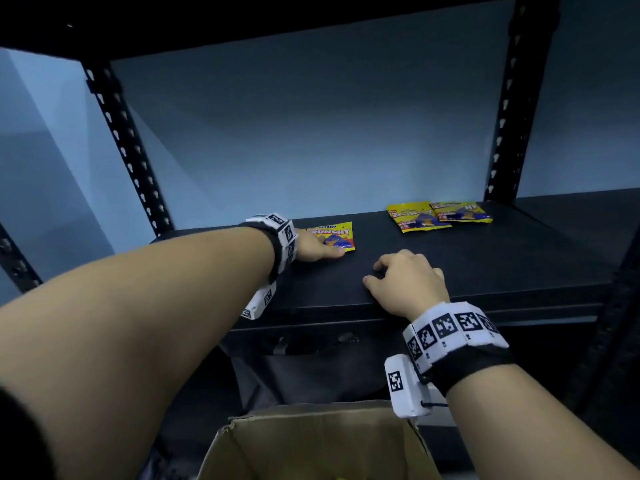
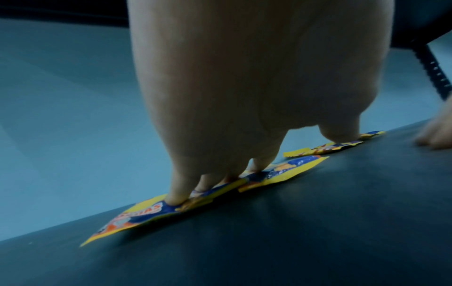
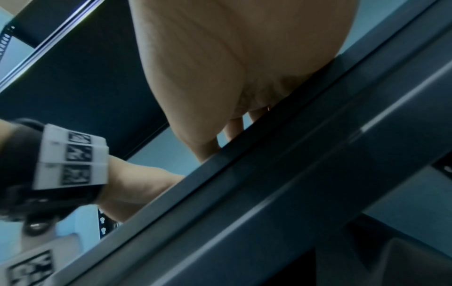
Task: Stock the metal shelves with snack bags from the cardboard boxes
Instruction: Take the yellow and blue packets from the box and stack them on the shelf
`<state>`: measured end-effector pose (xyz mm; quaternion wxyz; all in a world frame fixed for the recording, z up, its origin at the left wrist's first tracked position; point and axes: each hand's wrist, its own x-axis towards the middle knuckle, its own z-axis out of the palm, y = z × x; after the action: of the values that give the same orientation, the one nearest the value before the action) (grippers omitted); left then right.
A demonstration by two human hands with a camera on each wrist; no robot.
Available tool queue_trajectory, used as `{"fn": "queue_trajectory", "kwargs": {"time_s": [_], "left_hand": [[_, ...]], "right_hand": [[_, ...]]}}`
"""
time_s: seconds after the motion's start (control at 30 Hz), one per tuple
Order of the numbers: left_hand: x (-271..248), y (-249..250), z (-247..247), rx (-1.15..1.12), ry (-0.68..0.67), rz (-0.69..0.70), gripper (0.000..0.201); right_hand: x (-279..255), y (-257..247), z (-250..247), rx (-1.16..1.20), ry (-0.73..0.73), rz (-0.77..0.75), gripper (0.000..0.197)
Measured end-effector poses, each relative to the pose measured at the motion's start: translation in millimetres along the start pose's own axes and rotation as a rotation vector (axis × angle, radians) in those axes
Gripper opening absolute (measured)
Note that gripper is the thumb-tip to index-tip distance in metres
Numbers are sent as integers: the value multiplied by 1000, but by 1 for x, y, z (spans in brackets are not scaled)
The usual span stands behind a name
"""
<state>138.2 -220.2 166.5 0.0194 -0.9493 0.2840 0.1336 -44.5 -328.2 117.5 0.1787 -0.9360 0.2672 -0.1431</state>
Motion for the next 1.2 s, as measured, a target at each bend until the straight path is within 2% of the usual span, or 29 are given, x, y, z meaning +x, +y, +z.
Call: {"fn": "queue_trajectory", "kwargs": {"time_s": [0.1, 0.27, 0.47, 0.57, 0.67, 0.8, 0.93, 1.07, 1.17, 1.2], "left_hand": [[22, -2, -8, 4, 11, 3, 88], [57, -7, -15, 21, 39, 5, 76], [100, -15, -20, -73, 50, -28, 84], [107, -14, -21, -83, 71, -22, 81], [105, -13, -25, -95, 81, 9, 88], [86, -11, -33, 9, 205, 72, 70], [32, -9, -38, 139, 360, 196, 45], [-33, -18, -20, -17, 428, 292, 24], [-77, -28, 2, -131, 388, 357, 22], [-90, -33, 8, -149, 370, 370, 22]], "right_hand": [[0, 4, 2, 25, 14, -12, 34], [1, 8, 4, 55, 25, -24, 32], [3, 7, 5, 67, 40, -15, 30], [5, 6, 5, 72, 42, -8, 28], [6, 6, 5, 67, 47, 3, 27], [6, 5, 6, 57, 48, 1, 28], [3, 6, 5, 39, 44, -13, 31], [-1, 8, 5, 155, 96, -94, 28], [-12, 3, 6, 304, 220, -267, 11], [-18, -1, 5, 337, 231, -294, 13]]}}
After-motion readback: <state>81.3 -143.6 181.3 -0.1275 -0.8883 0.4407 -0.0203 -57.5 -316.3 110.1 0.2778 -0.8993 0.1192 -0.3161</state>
